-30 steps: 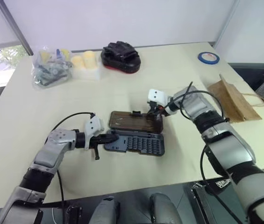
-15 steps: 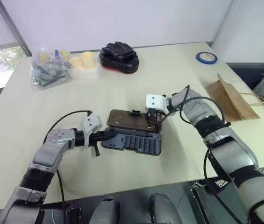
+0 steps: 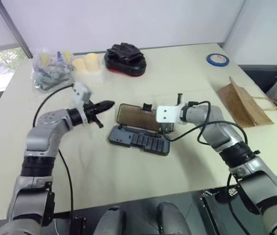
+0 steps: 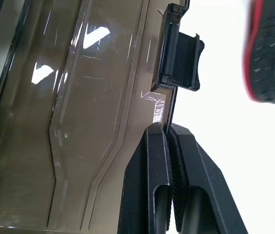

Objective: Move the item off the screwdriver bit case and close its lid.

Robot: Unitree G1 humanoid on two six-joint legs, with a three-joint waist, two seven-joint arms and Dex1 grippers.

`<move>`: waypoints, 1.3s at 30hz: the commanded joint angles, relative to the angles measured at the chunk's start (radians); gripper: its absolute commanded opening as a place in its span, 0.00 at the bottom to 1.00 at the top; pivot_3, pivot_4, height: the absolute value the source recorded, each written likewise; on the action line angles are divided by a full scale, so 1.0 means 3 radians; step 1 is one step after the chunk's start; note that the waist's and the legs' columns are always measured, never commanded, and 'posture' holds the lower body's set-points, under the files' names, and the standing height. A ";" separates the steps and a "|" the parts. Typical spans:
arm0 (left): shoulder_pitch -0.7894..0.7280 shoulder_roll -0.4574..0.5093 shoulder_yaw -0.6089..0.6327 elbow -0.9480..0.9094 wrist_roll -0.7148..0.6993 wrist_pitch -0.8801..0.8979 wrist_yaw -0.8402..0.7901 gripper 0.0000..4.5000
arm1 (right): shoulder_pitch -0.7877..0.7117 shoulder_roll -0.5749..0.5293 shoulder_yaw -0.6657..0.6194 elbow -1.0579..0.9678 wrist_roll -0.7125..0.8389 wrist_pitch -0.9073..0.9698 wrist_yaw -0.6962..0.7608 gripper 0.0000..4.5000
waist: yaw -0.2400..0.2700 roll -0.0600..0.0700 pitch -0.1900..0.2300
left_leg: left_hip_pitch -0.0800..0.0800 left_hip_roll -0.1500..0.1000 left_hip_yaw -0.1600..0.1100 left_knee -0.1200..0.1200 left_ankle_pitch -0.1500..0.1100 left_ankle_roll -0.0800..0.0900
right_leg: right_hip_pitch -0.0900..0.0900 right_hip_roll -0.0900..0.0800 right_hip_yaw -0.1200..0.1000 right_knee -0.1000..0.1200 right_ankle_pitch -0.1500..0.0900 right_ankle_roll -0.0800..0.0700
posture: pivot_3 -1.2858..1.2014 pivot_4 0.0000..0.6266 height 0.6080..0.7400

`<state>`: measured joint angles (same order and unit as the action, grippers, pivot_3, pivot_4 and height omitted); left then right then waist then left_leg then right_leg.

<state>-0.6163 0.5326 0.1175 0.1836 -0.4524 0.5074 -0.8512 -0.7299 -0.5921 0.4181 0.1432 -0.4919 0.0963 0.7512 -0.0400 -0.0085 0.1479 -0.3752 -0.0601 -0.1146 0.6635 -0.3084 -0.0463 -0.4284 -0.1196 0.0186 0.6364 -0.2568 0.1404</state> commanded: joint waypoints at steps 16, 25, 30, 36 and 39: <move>-0.0725 -0.0315 -0.0397 0.2026 0.0672 -0.0977 -0.0543 0.00 | 0.0135 -0.0027 -0.0144 -0.0788 -0.0179 -0.0054 -0.0155 0.00 | -0.0002 -0.0004 0.0003 | -0.0006 -0.0003 0.0009 -0.0001 0.0000 0.0000 | 0.0000 0.0000 -0.0005 -0.0008 0.0000 0.0000 | 0.52 0.24 1.00; -0.0850 -0.0465 -0.0425 0.2227 0.0775 -0.1120 -0.0738 0.00 | 0.0240 -0.0056 -0.0144 -0.0888 -0.0187 0.0021 -0.0011 0.29 | -0.0012 -0.0004 0.0003 | -0.0006 -0.0003 0.0007 -0.0002 0.0000 0.0001 | 0.0000 0.0000 -0.0007 -0.0007 0.0000 0.0000 | 0.52 0.24 1.00; -0.0861 -0.0464 -0.0409 0.2259 0.0794 -0.1151 -0.0761 0.00 | 0.0208 -0.0117 -0.0209 -0.0998 -0.0153 0.0202 0.0212 0.73 | -0.0006 -0.0004 0.0003 | -0.0006 -0.0003 0.0007 0.0000 0.0000 0.0001 | 0.0000 0.0000 -0.0007 -0.0007 0.0000 0.0000 | 0.52 0.24 1.00; -0.0878 -0.0460 -0.0384 0.2168 0.0751 -0.1128 -0.0831 0.00 | 0.0223 -0.0607 -0.0548 -0.1738 0.0387 0.0695 0.1190 0.73 | 0.0008 -0.0003 0.0005 | -0.0009 -0.0003 0.0006 0.0001 -0.0001 0.0002 | 0.0000 0.0000 -0.0009 -0.0008 0.0000 0.0000 | 0.52 0.24 1.00; -0.0892 -0.0450 -0.0380 0.2064 0.0710 -0.1078 -0.0921 0.00 | 0.0301 -0.0920 -0.0812 -0.2028 0.0629 0.0987 0.1465 0.73 | 0.0016 -0.0004 0.0006 | -0.0015 -0.0003 0.0002 0.0005 -0.0003 0.0005 | 0.0000 0.0000 -0.0012 -0.0011 0.0000 0.0001 | 0.52 0.24 1.00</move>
<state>-0.8533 0.3897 -0.0148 0.8515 -0.2223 0.1849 -1.1067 -0.6439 -0.8471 0.2335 -0.4040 -0.3476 0.3526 1.1504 -0.0350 -0.0095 0.1498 -0.3797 -0.0610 -0.1142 0.6651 -0.3092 -0.0448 -0.4283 -0.1196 0.0148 0.6330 -0.2567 0.1407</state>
